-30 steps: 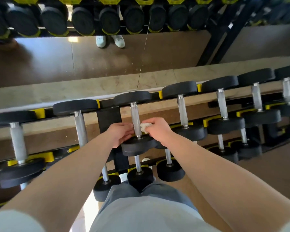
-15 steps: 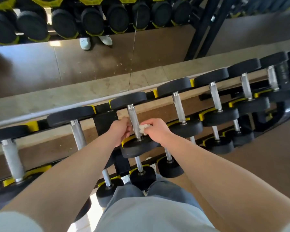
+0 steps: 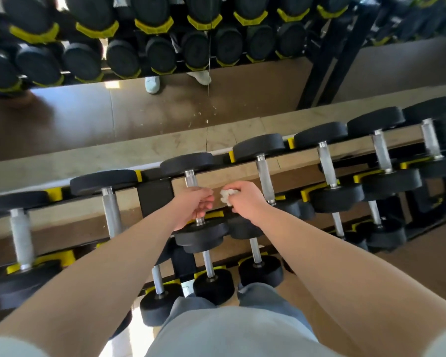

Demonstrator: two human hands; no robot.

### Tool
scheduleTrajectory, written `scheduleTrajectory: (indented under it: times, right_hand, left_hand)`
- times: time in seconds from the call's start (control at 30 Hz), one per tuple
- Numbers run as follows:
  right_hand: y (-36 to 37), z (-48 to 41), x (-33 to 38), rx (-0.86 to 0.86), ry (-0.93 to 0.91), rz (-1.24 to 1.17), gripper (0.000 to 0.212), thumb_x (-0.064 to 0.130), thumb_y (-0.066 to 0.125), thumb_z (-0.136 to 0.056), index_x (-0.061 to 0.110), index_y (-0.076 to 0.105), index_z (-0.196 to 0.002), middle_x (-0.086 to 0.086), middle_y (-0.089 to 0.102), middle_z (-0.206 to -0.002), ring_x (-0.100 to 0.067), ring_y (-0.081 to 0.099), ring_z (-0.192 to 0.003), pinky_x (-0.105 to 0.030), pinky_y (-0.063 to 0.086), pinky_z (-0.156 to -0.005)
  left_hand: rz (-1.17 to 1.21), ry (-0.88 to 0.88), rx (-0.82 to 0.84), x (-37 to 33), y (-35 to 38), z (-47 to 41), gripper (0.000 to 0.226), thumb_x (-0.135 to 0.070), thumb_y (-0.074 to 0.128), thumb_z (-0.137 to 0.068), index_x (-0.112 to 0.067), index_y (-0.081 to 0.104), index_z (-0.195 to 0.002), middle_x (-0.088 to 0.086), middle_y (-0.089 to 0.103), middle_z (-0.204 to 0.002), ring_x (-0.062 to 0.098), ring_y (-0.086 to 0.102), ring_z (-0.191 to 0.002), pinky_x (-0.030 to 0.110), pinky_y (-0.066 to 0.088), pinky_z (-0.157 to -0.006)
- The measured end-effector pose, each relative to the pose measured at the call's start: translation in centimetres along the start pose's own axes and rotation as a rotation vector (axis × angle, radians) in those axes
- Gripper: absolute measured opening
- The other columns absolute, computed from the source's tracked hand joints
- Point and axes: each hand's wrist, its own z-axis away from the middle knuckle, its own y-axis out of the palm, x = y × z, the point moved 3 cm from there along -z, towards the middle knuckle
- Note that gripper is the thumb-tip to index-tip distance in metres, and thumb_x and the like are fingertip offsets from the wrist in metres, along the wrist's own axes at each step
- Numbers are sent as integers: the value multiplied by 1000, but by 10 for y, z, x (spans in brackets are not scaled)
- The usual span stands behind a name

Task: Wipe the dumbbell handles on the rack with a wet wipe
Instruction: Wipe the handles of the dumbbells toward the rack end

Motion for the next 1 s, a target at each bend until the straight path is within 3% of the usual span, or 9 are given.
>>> scheduleTrajectory:
  times: [0.13,0.3,0.47,0.57,0.7,0.83,0.93,1.0]
  right_hand:
    - [-40,-11,-15,36,-39,-8,40,5,52,-99,27,69,-127,1,68,-116,-18,65,-101,-41,60,-93]
    - [-97,-30,-39,63,-88,-12,35,8,55,-100,30,70,-124,2,68,-115,-15,65,-98,-35,60,-88]
    - [-141,-56,-64,99,-84,4,35,8,58,-99,27,70,-126,1,69,-119,-18,65,-104,-42,60,-93]
    - [-157,-66,-77,131,-58,20,37,6,59,-98,27,70,-126,3,67,-117,-19,64,-106,-43,59,-96]
    - [-163,-75,-85,161,-39,25,37,6,60,-98,29,70,-125,6,65,-114,-19,63,-105,-43,59,-96]
    - [-163,-84,-82,207,-52,0,36,8,60,-100,26,66,-130,4,65,-115,-16,66,-100,-40,61,-91]
    - [-160,-90,-80,211,-44,-40,34,9,59,-101,23,65,-131,6,64,-107,-16,67,-98,-40,62,-89]
    - [-158,-92,-80,211,-30,-51,35,7,58,-101,23,66,-131,6,63,-106,-17,67,-96,-39,63,-88]
  left_hand:
    - [10,-8,-95,-11,44,-5,8,-15,61,-101,-10,68,-99,2,68,-78,15,61,-65,24,46,-57]
    - [0,1,-193,-15,95,-21,13,-18,60,-102,-7,67,-106,4,69,-82,15,62,-68,25,48,-60]
    - [-143,69,-306,-7,131,-31,19,-31,72,-95,-13,70,-104,3,67,-79,13,58,-70,26,53,-70]
    - [-108,42,-363,-2,147,-33,21,-33,72,-94,-13,72,-101,3,68,-76,12,59,-67,26,54,-70]
    - [-107,23,-427,2,157,-29,21,-34,75,-91,-13,75,-93,0,75,-77,8,61,-60,22,50,-57]
    - [-47,-22,-492,0,159,-31,25,-39,66,-97,-15,74,-95,3,76,-84,13,67,-71,27,52,-65]
    - [-10,-54,-520,-3,158,-36,18,-33,65,-99,-16,72,-99,3,72,-83,13,63,-68,25,52,-61]
    - [-46,-51,-562,-3,155,-41,5,-21,70,-96,-21,71,-101,1,71,-92,12,65,-76,25,56,-65]
